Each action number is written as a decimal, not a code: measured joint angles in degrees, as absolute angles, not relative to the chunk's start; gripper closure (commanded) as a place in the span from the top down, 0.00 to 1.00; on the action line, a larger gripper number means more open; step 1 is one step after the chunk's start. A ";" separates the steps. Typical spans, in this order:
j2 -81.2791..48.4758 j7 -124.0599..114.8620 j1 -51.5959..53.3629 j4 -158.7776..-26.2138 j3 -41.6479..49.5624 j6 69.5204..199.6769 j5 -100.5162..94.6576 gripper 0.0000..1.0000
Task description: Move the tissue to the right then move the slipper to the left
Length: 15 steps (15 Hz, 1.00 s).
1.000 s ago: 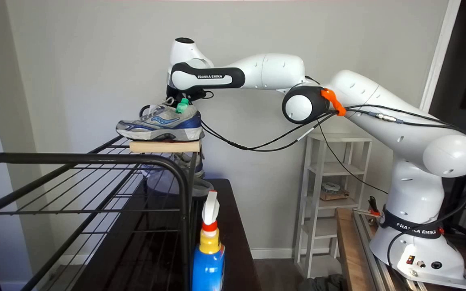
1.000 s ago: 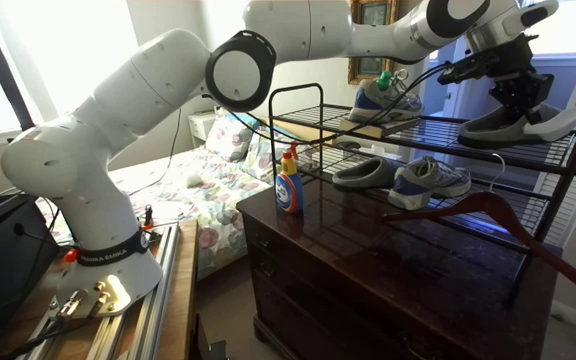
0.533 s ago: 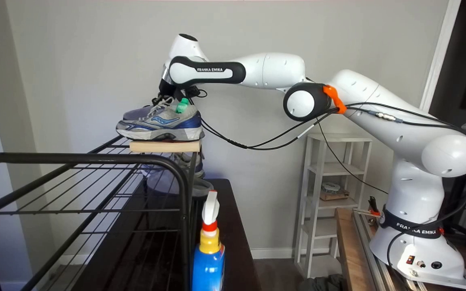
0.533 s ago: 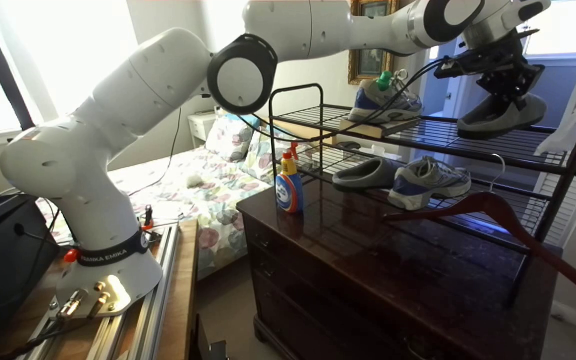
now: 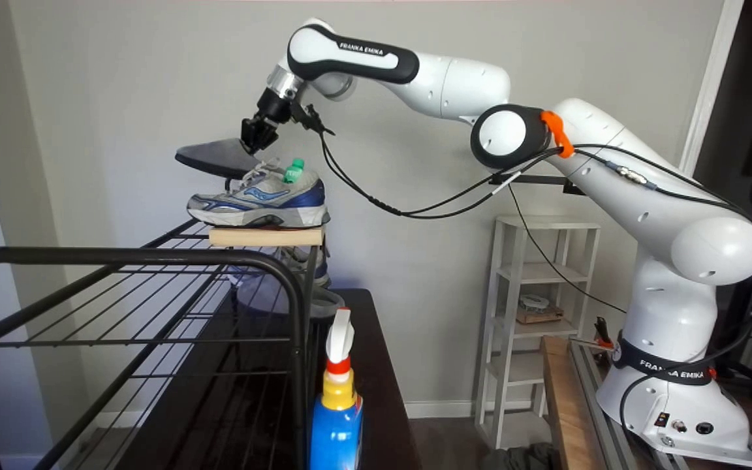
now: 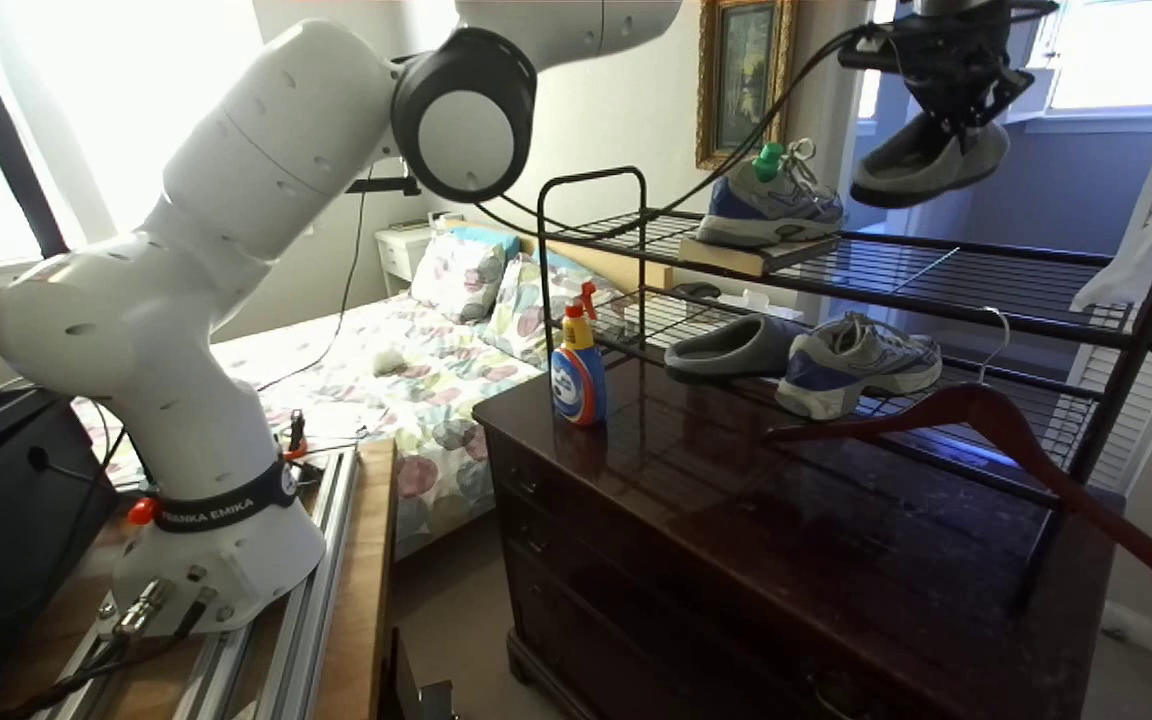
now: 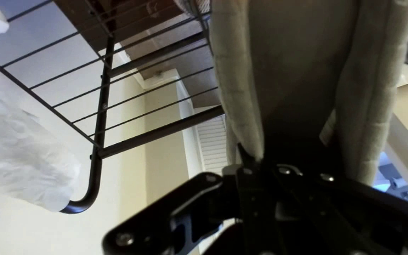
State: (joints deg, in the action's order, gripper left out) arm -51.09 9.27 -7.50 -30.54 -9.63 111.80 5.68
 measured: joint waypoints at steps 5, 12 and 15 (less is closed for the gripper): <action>-41.93 1.35 -4.92 -30.53 -8.44 97.06 3.98 0.01; -40.22 -0.91 5.77 -31.95 -8.39 91.16 1.78 0.01; -40.35 0.92 10.64 -33.69 -8.24 91.01 -1.29 0.01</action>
